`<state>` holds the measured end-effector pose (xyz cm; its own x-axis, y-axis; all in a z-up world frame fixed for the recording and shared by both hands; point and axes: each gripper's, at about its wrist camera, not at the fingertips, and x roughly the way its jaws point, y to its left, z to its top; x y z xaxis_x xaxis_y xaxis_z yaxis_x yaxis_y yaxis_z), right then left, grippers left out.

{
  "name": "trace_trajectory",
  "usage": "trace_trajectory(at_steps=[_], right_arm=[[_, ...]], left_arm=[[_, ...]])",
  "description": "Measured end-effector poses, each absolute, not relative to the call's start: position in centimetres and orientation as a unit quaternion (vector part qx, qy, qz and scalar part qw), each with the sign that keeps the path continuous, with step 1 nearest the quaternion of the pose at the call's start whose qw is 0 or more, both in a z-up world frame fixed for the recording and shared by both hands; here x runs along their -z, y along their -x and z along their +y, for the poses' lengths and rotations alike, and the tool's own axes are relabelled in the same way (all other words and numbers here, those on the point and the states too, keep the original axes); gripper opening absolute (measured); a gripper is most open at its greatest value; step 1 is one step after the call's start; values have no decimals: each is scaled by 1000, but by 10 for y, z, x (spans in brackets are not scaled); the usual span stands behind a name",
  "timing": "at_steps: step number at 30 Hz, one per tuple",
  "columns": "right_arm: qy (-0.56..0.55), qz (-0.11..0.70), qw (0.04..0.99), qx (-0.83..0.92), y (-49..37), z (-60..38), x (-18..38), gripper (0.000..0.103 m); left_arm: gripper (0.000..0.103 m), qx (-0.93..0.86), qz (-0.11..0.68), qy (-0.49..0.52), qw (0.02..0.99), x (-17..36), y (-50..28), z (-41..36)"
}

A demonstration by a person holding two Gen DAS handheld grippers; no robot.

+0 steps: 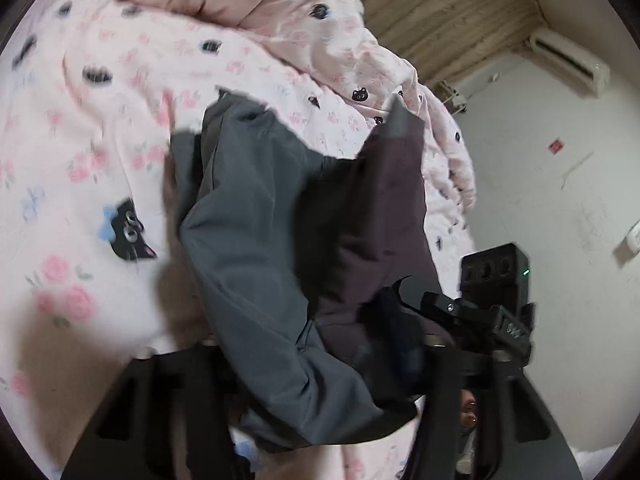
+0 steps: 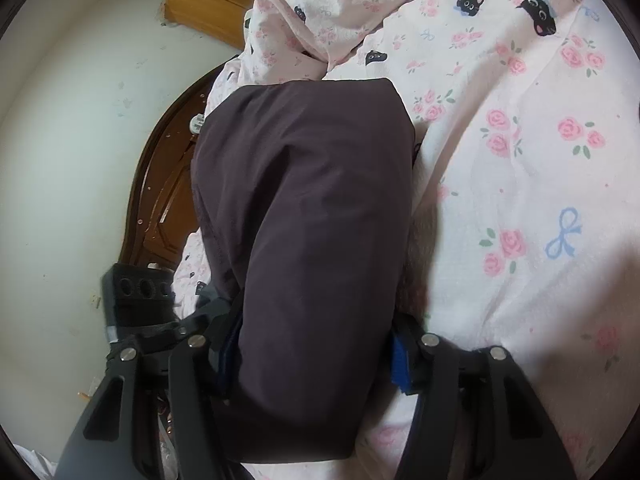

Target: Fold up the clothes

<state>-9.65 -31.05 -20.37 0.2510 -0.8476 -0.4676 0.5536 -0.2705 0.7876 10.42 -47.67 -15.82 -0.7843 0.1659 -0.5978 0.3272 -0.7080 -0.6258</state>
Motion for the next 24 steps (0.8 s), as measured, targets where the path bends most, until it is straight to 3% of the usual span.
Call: trace_trajectory(at_steps=[4,15,24], right_arm=[[-508,-108,585,623,85,-309,186,56],[-447,-56,610,651,65,-325,130,55],[-458,-26,655,601,52,-437,121,55]], left_arm=[[20,878,349,-322,53,144,-106,-472],[19,905,323,-268,69,106,-132,-485],[18,889,368,-220,161,100,-178,-555]])
